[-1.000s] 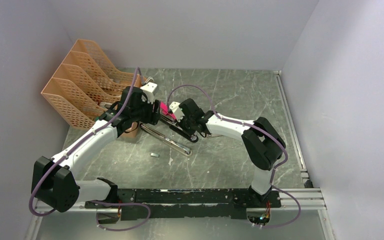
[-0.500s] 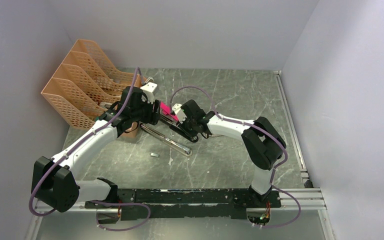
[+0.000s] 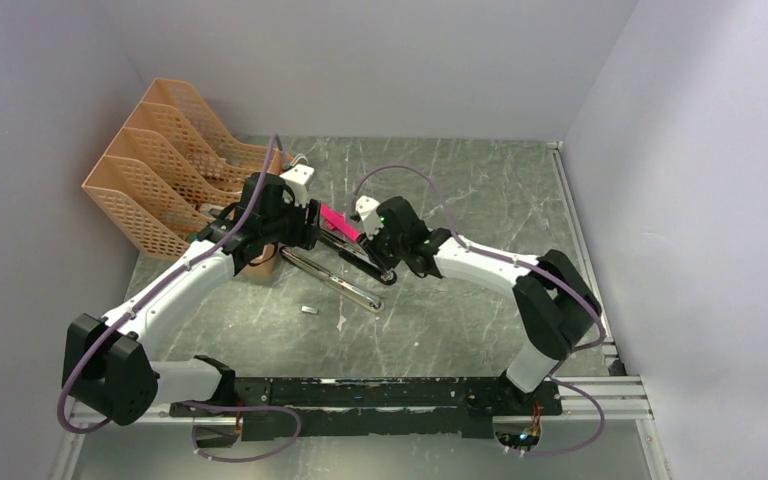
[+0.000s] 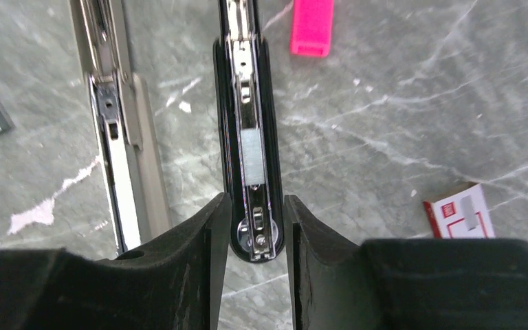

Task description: Load the staples into the stapler

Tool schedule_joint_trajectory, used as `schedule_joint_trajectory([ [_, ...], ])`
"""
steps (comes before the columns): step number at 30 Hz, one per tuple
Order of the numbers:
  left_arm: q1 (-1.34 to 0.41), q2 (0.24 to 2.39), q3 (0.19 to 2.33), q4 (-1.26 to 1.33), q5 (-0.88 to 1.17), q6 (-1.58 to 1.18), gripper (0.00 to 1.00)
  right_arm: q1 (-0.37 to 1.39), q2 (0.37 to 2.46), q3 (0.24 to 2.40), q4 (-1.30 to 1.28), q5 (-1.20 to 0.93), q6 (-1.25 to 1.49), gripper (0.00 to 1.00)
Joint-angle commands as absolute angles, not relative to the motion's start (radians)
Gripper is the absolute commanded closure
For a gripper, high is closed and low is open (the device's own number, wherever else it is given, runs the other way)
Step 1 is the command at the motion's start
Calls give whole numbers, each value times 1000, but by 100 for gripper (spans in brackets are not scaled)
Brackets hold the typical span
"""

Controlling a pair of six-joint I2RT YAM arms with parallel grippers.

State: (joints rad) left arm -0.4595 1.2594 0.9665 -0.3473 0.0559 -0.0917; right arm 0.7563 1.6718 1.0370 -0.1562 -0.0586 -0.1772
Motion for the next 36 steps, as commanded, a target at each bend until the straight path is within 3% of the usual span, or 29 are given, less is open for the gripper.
schedule_joint_trajectory([
  [1,-453,1238,963,-326,44,-80,37,739,1615,1009,-23,-62,-122,62],
  [10,-454,1239,964,-325,43,-80,37,728,1700,1044,-16,-37,-63,68],
  [36,-453,1238,963,-324,44,-80,36,727,1815,1096,-49,-37,-57,68],
])
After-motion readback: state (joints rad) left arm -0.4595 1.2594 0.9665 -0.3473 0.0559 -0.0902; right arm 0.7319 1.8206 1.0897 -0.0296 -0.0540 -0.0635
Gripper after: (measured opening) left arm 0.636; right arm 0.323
